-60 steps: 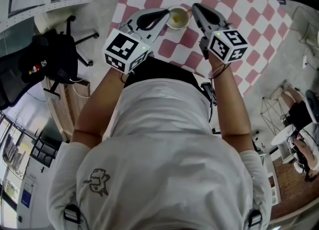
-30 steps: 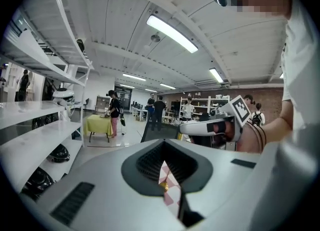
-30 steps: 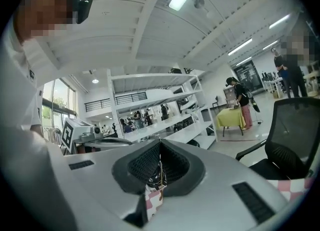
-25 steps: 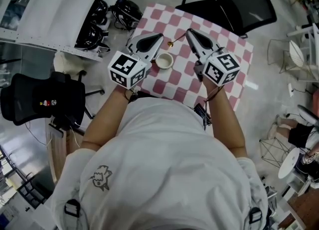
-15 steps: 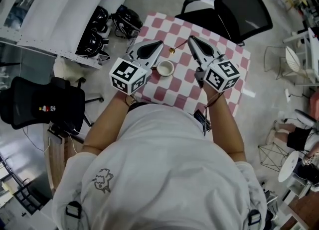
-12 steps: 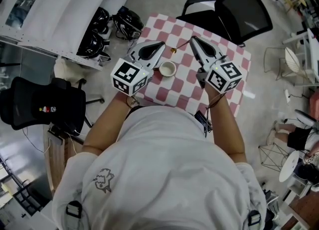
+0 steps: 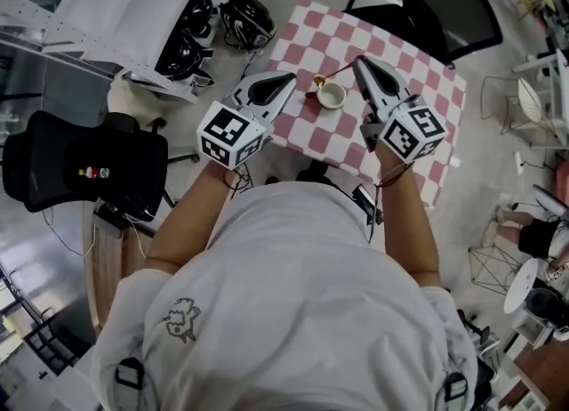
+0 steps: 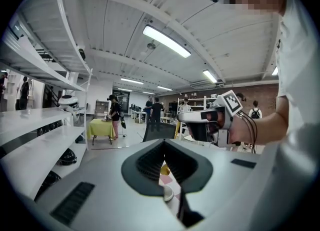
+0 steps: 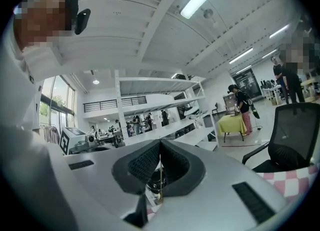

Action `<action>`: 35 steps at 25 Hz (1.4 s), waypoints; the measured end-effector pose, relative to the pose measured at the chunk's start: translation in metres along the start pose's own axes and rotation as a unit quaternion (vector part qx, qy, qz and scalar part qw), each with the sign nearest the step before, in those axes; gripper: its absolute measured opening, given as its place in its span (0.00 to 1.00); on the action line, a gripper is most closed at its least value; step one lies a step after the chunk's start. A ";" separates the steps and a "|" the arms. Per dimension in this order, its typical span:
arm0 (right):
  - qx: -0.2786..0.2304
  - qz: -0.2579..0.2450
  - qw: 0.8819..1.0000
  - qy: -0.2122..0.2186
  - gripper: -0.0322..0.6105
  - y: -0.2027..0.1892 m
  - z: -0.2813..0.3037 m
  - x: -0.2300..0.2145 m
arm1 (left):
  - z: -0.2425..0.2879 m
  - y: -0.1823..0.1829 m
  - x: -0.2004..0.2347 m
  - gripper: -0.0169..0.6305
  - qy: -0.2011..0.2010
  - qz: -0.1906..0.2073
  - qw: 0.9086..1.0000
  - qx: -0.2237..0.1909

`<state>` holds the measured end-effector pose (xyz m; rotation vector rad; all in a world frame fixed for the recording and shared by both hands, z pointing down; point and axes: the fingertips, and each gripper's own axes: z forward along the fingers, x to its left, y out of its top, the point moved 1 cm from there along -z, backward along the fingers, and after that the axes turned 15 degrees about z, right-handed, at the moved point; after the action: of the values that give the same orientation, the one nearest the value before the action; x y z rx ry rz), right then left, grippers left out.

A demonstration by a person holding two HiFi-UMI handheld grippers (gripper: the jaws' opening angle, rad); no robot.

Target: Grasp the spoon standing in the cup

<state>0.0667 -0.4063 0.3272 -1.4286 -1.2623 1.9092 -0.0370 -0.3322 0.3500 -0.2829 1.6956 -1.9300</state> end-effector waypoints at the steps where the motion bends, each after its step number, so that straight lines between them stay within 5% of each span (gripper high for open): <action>1: 0.001 -0.002 1.000 -0.001 0.10 -0.006 0.000 0.010 | -0.013 -0.003 0.000 0.05 0.002 -0.002 1.000 -0.001; 16: 0.003 -0.034 0.999 -0.030 0.10 -0.065 -0.039 0.110 | -0.099 -0.005 -0.049 0.05 -0.045 -0.023 0.996 -0.076; 26: -0.002 -0.053 0.998 -0.021 0.10 -0.058 -0.063 0.118 | -0.098 0.009 -0.052 0.05 -0.032 -0.015 0.996 -0.077; 35: -0.015 -0.049 0.999 -0.005 0.10 -0.051 -0.138 0.112 | -0.079 0.038 -0.112 0.05 -0.027 -0.003 0.997 -0.068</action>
<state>0.1435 -0.2393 0.3066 -1.3496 -1.3458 1.8415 0.0267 -0.2082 0.3208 -0.3880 1.7950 -1.7995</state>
